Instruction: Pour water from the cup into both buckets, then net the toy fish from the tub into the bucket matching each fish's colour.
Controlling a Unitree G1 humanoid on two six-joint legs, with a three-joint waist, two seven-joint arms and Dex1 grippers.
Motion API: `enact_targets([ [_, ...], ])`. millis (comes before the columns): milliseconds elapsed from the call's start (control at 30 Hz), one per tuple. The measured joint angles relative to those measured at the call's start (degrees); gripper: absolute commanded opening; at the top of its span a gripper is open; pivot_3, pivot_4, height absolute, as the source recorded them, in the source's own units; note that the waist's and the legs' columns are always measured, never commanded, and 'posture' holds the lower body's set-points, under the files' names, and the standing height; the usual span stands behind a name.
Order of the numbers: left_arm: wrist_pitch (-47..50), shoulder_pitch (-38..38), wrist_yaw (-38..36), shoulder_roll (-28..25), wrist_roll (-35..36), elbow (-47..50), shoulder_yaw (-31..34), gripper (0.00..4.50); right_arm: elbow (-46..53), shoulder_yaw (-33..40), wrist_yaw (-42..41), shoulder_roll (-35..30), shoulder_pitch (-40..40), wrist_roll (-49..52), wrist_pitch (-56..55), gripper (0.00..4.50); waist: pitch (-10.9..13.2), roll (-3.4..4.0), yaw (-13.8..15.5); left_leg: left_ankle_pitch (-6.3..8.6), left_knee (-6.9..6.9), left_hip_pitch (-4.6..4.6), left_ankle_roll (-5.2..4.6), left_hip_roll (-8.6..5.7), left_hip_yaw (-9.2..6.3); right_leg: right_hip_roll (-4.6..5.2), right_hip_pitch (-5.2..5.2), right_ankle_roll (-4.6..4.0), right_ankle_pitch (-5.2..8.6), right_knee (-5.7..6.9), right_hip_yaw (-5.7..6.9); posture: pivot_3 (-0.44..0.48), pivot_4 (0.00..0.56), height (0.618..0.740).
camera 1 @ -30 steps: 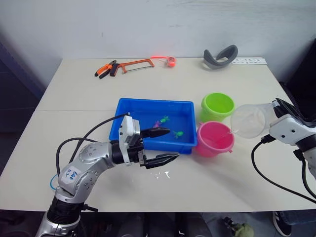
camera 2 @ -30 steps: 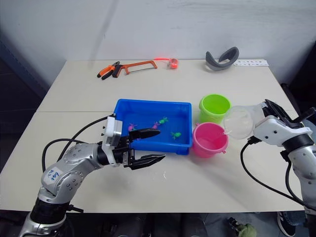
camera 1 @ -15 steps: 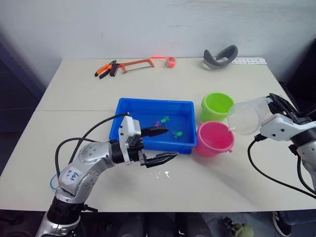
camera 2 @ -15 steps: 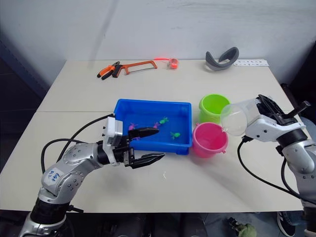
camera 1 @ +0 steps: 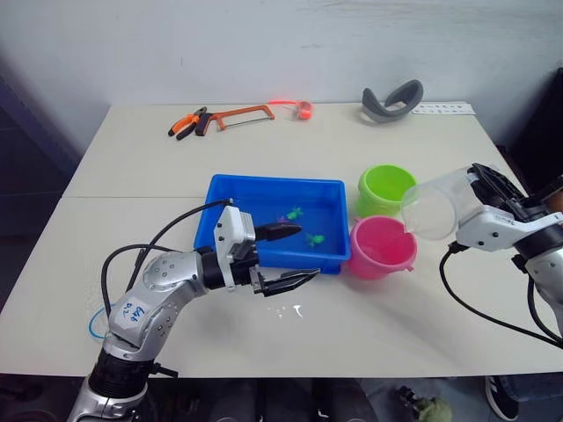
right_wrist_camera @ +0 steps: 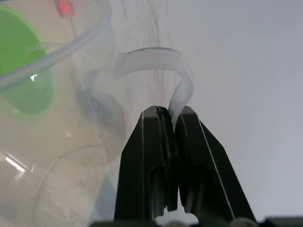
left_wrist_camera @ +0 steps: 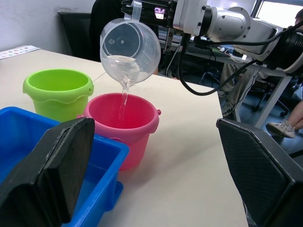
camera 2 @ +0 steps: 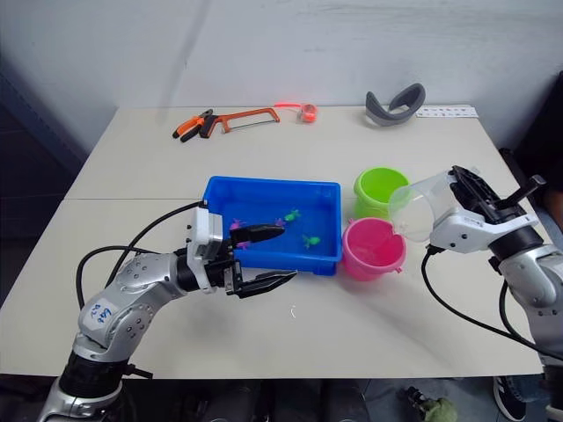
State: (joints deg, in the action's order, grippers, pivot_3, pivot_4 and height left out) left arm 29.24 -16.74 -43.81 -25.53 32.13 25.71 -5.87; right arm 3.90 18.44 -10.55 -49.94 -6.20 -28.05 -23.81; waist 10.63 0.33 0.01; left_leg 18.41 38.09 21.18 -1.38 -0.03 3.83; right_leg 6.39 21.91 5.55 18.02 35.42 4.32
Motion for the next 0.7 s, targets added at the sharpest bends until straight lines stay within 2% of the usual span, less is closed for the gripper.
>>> enact_targets([
  [500, -0.57, 0.09, -0.23, 0.19, -0.6, -1.28, -0.21, 4.5, -2.0, -0.15, 3.64, -1.06, -0.13, -2.08, -2.36, 0.02, 0.01, -0.01, -0.02, -0.02, 0.01, 0.0, 0.01, 0.0, 0.0, 0.0, 0.0, 0.0, 0.0, 0.02, 0.0, 0.0, 0.15, 0.74],
  [633, -0.62, 0.45, -0.24, 0.18, -0.59, -1.28, -0.21, 4.5, -2.18, -0.52, 0.95, 0.51, -0.17, 2.94, -0.77, 0.02, 0.02, -0.04, -0.02, -0.03, 0.01, -0.02, 0.01, 0.01, -0.02, -0.02, -0.02, 0.0, 0.0, 0.02, 0.01, 0.0, 0.15, 0.74],
  [700, -0.62, 1.13, -0.31, 0.01, -0.59, -1.27, -0.17, 4.5, -2.53, -0.76, -3.2, 4.23, -0.19, 11.51, 2.62, 0.02, 0.03, -0.05, -0.02, -0.03, 0.03, -0.01, 0.0, 0.02, -0.04, -0.02, -0.03, 0.0, 0.0, 0.04, 0.02, 0.0, 0.15, 0.74],
])
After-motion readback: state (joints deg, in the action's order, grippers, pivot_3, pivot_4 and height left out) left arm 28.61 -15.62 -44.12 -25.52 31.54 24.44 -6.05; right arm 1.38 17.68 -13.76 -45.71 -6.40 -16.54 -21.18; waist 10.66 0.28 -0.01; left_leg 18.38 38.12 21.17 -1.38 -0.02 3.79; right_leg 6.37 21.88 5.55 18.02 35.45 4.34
